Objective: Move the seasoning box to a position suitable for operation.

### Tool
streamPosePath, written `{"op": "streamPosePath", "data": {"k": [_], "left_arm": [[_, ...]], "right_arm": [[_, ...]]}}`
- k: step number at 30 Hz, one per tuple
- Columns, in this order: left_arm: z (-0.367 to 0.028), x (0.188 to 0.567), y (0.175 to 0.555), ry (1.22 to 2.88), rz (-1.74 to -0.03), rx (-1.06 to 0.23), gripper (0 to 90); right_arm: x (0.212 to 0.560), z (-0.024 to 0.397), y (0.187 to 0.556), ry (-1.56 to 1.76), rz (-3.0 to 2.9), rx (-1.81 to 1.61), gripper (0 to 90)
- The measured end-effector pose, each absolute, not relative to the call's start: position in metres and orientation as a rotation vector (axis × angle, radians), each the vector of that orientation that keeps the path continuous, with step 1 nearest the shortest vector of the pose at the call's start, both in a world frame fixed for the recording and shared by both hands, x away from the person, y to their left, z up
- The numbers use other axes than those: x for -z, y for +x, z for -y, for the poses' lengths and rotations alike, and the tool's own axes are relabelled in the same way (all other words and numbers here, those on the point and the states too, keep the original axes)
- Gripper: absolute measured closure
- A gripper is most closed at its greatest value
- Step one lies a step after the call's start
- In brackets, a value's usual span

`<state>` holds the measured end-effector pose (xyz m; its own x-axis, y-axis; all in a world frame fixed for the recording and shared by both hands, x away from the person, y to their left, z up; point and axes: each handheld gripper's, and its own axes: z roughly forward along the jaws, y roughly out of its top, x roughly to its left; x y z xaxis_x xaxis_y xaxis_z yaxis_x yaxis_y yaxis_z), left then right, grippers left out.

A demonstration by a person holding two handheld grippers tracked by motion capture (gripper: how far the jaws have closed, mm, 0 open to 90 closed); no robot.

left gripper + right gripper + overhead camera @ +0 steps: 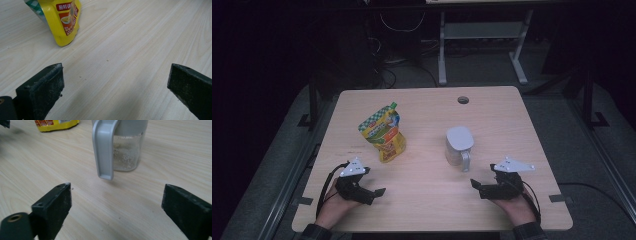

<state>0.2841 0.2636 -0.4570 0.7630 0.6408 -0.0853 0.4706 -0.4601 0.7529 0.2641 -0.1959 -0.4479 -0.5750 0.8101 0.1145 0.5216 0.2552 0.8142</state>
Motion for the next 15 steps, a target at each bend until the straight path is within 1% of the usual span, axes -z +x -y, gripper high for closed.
{"op": "streamPosePath", "data": {"k": [2,6,15], "left_arm": [[-0.264,0.457,0.284,2.147,-0.823,-0.270,0.3],[-0.264,0.457,0.284,2.145,-0.823,-0.269,0.3],[-0.263,0.456,0.283,2.149,-0.813,-0.274,0.3]], "right_arm": [[0.446,0.195,0.266,1.217,-2.202,-1.240,12.8],[0.444,0.191,0.271,1.212,-2.199,-1.243,13.8],[0.437,0.179,0.280,1.212,-2.183,-1.266,20.3]]}}
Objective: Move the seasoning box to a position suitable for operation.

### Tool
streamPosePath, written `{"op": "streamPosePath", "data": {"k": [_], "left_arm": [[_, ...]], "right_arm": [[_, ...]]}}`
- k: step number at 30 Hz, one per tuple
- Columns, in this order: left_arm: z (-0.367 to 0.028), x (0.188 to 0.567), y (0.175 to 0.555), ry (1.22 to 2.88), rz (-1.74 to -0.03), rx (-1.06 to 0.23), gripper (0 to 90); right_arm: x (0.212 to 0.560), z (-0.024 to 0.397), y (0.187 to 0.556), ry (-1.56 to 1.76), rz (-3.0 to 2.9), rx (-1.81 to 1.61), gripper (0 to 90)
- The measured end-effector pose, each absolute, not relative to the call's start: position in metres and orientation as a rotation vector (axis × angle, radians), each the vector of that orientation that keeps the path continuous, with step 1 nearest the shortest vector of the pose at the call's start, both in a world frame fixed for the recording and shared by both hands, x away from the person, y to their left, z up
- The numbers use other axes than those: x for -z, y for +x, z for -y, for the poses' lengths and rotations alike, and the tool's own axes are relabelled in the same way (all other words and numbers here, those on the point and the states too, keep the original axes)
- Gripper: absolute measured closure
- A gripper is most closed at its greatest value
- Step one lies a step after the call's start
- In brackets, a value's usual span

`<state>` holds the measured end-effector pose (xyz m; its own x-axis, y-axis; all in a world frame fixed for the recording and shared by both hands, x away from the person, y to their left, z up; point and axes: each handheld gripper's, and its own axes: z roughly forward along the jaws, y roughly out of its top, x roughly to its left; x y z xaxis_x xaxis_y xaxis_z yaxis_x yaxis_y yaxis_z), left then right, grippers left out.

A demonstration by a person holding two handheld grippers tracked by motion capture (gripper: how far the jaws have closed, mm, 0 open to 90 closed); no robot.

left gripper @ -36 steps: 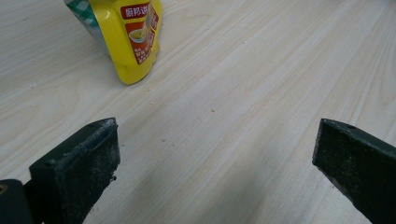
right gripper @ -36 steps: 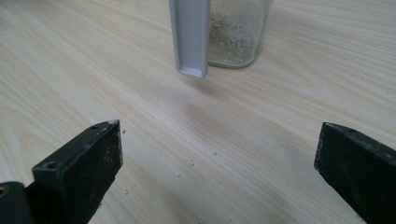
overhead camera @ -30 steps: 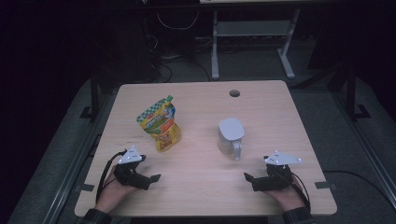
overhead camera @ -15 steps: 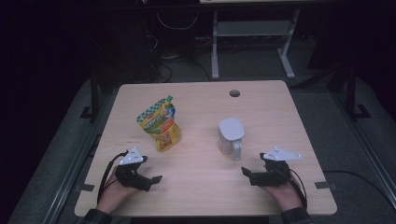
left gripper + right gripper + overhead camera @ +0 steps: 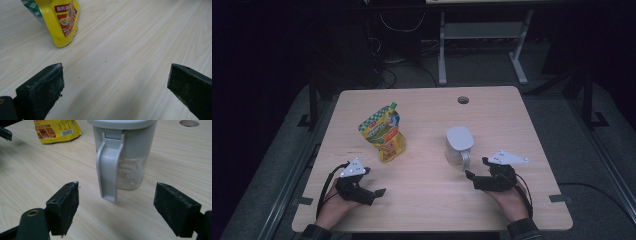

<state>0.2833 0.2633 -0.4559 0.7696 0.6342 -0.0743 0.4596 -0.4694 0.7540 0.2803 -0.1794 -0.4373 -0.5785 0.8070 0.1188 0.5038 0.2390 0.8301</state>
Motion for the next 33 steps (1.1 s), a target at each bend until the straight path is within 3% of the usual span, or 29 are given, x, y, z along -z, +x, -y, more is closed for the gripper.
{"op": "streamPosePath", "data": {"k": [23,30,33], "left_arm": [[-0.262,0.456,0.282,2.138,-0.812,-0.259,0.3],[-0.261,0.456,0.282,2.144,-0.805,-0.261,0.3],[-0.261,0.456,0.282,2.145,-0.803,-0.261,0.4]], "right_arm": [[0.430,0.157,0.298,1.237,-2.148,-1.248,45.0],[0.429,0.156,0.297,1.229,-2.143,-1.223,57.6],[0.430,0.155,0.297,1.221,-2.144,-1.223,58.4]]}}
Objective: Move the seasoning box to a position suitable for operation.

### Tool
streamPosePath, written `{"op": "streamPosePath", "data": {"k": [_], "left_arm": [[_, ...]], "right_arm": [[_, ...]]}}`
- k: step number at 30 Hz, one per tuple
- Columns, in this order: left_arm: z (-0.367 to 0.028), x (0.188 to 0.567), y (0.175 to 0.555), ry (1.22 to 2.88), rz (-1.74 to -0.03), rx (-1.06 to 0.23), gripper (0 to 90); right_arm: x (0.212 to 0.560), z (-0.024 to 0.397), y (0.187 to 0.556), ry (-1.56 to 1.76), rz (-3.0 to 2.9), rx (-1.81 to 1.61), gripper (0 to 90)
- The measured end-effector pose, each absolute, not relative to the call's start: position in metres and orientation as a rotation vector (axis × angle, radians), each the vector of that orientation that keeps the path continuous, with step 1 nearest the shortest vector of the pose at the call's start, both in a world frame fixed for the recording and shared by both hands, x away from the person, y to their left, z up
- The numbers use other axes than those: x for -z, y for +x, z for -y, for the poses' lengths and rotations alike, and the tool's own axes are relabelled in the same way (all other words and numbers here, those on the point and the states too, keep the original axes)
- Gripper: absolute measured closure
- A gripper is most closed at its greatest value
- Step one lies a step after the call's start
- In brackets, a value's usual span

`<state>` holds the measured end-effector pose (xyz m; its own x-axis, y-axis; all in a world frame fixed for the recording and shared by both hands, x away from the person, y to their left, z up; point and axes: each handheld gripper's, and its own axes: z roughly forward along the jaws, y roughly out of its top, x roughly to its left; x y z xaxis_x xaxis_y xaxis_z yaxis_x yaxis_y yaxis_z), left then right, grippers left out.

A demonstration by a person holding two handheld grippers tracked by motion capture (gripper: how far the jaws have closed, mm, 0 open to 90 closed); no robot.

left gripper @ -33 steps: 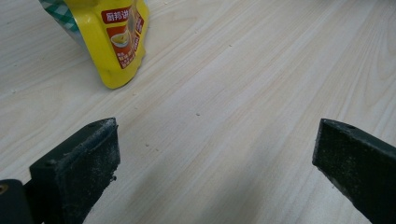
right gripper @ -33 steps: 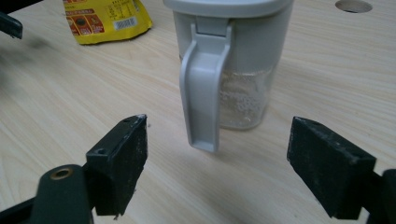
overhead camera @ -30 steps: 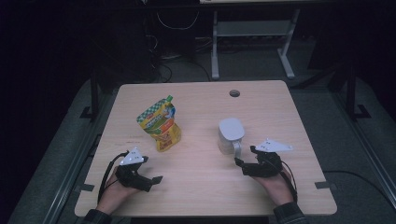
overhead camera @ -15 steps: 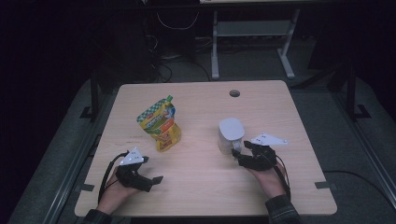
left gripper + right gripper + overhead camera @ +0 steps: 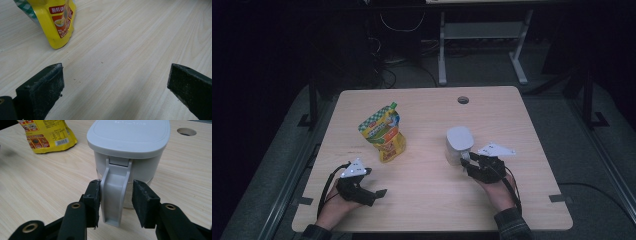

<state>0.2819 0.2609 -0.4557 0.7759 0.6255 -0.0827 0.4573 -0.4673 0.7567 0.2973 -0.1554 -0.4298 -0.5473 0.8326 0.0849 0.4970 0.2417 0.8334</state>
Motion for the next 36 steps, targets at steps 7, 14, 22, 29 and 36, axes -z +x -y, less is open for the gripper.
{"op": "streamPosePath", "data": {"k": [7,14,22,29,36], "left_arm": [[-0.260,0.456,0.282,2.149,-0.800,-0.255,0.4],[-0.259,0.456,0.282,2.147,-0.797,-0.253,0.4],[-0.259,0.456,0.282,2.147,-0.794,-0.250,0.4],[-0.259,0.457,0.283,2.148,-0.799,-0.243,0.4],[-0.258,0.457,0.282,2.151,-0.794,-0.241,0.4]], "right_arm": [[0.430,0.153,0.297,1.249,-2.124,-1.212,57.3],[0.430,0.148,0.300,1.265,-2.115,-1.199,59.0],[0.431,0.147,0.299,1.237,-2.128,-1.187,66.7],[0.432,0.158,0.303,1.253,-2.108,-1.191,65.4],[0.433,0.157,0.309,1.265,-2.097,-1.208,66.7]]}}
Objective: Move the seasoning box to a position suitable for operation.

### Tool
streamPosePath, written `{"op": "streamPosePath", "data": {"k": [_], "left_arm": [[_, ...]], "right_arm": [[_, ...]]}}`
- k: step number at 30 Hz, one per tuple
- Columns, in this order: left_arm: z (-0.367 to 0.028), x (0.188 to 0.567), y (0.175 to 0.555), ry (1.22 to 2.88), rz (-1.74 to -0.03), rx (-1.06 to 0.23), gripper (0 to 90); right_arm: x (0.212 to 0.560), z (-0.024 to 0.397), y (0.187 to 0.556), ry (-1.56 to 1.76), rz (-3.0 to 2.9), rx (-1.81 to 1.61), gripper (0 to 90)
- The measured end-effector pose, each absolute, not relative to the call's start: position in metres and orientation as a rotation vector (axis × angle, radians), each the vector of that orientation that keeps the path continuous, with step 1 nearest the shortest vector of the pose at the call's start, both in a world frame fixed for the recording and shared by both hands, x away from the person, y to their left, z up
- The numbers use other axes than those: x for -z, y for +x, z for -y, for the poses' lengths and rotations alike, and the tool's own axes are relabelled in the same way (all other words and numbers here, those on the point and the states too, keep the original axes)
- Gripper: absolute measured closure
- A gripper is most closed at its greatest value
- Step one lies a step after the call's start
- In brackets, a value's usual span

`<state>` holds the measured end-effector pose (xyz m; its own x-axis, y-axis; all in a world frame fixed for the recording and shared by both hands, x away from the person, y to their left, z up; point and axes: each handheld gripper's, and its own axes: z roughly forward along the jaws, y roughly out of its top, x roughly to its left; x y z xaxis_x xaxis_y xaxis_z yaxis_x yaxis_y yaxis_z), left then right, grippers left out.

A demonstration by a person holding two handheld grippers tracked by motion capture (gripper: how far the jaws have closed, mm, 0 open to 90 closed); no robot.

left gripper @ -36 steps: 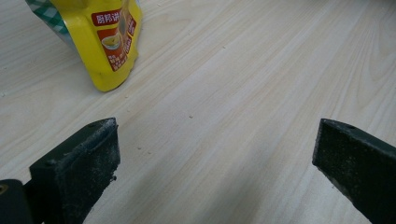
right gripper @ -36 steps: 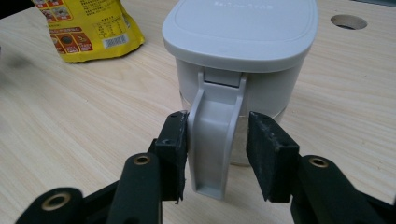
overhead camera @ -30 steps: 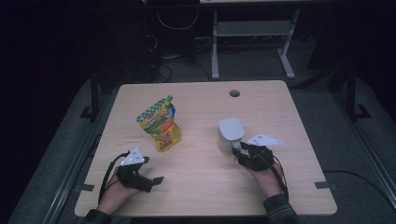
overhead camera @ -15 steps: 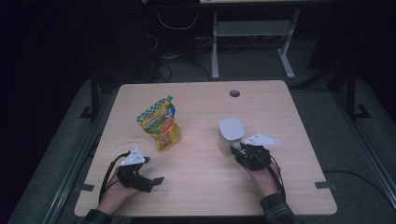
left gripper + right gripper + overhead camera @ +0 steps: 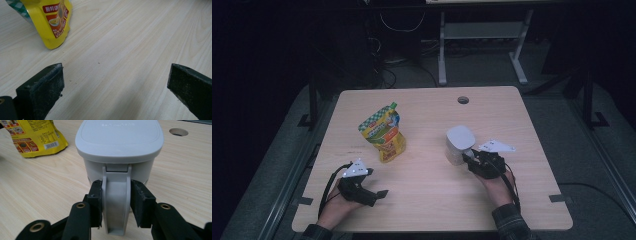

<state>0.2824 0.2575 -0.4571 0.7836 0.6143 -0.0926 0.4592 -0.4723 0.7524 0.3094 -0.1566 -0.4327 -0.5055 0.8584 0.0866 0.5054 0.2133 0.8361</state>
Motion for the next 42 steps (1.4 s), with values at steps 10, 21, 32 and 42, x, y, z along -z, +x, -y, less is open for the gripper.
{"op": "streamPosePath", "data": {"k": [10,21,32,42], "left_arm": [[-0.258,0.457,0.282,2.152,-0.796,-0.239,0.4],[-0.258,0.457,0.282,2.153,-0.790,-0.243,0.5],[-0.258,0.457,0.282,2.156,-0.783,-0.243,0.5],[-0.257,0.457,0.281,2.159,-0.778,-0.240,0.5]], "right_arm": [[0.434,0.161,0.310,1.192,-2.115,-1.209,68.7],[0.431,0.165,0.302,1.082,-2.179,-1.268,68.8],[0.429,0.159,0.294,0.963,-2.251,-1.317,68.8],[0.429,0.148,0.284,0.851,-2.321,-1.383,68.8]]}}
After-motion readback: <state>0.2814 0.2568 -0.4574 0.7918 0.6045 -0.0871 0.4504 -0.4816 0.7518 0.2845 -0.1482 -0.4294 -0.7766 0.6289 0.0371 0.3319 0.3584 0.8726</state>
